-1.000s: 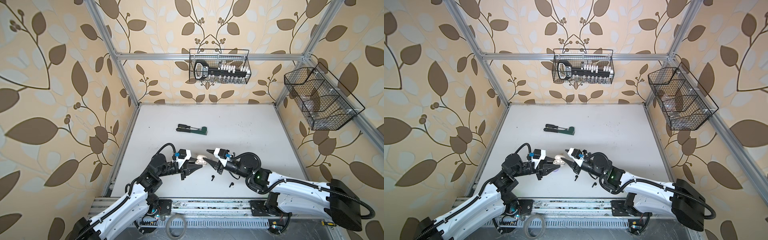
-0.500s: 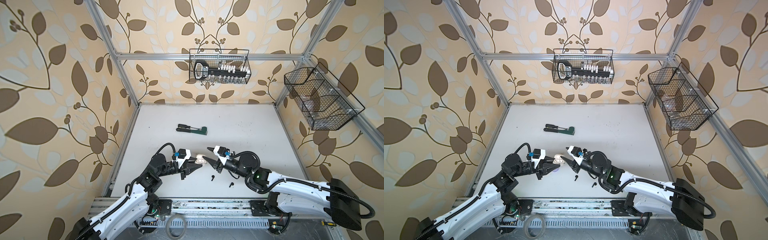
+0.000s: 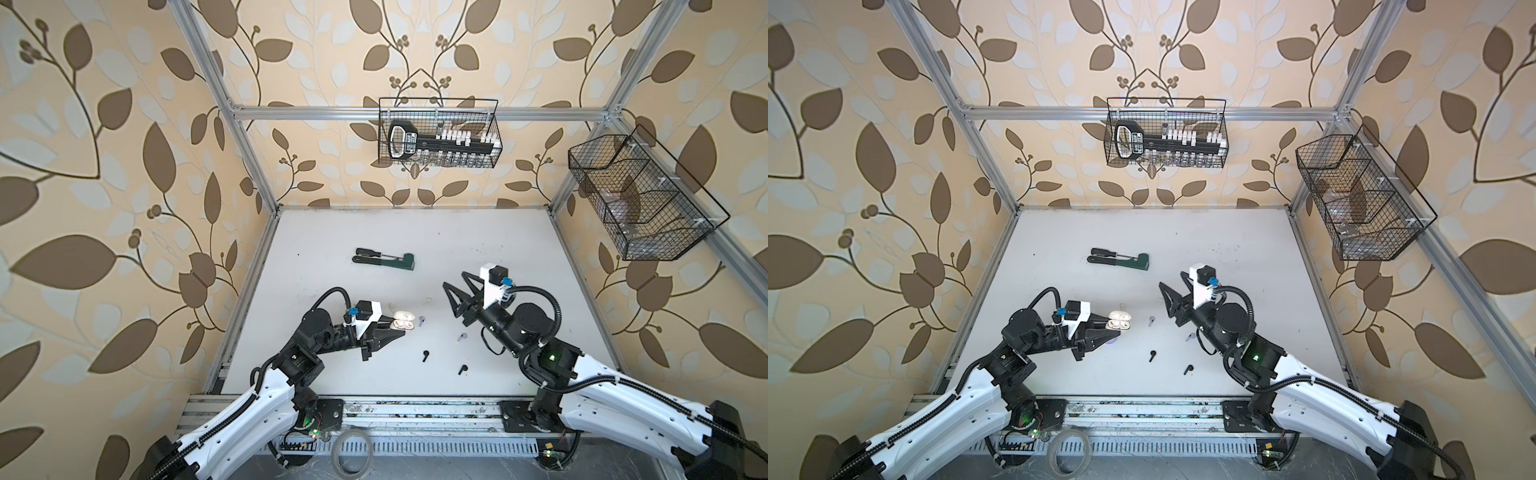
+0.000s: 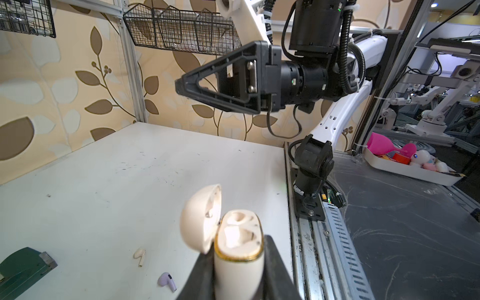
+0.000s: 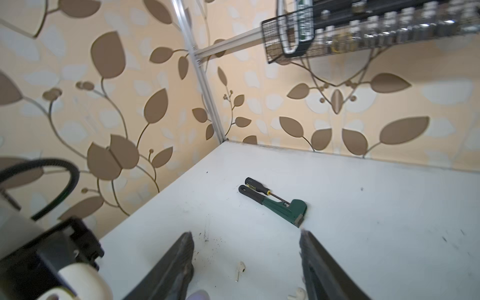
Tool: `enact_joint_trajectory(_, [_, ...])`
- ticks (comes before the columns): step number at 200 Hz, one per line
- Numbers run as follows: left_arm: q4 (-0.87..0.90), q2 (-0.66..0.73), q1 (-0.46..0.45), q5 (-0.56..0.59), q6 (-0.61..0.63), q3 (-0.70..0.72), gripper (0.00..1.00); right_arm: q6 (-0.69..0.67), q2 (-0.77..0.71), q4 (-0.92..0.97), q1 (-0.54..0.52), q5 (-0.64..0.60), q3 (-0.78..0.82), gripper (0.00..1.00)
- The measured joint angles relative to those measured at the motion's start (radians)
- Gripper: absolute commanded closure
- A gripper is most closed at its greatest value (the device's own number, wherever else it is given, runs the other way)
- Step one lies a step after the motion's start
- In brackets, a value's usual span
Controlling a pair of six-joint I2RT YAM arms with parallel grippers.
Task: Insert wireless bluetooth earbuds into charging case
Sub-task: Open the charging case, then pick up the wireless bluetooth earbud from the center of the table.
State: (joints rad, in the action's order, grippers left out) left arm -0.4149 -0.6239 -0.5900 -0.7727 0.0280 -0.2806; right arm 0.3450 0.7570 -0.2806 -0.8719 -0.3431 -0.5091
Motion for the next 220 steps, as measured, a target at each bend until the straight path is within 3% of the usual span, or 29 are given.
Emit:
enact_joint_trajectory(51, [0.068, 0.114, 0.0, 0.03, 0.021, 0.0, 1.0, 0.336, -0.027, 0.222, 0.023, -0.018, 0.051, 0.42])
enact_joint_trajectory(87, [0.075, 0.174, 0.0, 0.04, 0.017, 0.0, 1.0, 0.483, 0.013, 0.397, 0.0, 0.027, 0.05, 0.44])
enact_joint_trajectory(144, [0.089, 0.145, 0.0, 0.044, 0.017, 0.0, 1.0, 0.465, 0.065, 0.659, -0.031, 0.049, 0.005, 0.5])
enact_joint_trajectory(167, [0.1, 0.126, 0.0, 0.043, 0.019, 0.0, 1.0, 0.447, 0.107, 0.711, -0.029, 0.068, 0.005, 0.54])
enact_joint_trajectory(220, [0.1, 0.113, 0.0, 0.043, 0.023, 0.0, 1.0, 0.433, 0.153, 0.745, -0.064, 0.094, 0.019, 0.51])
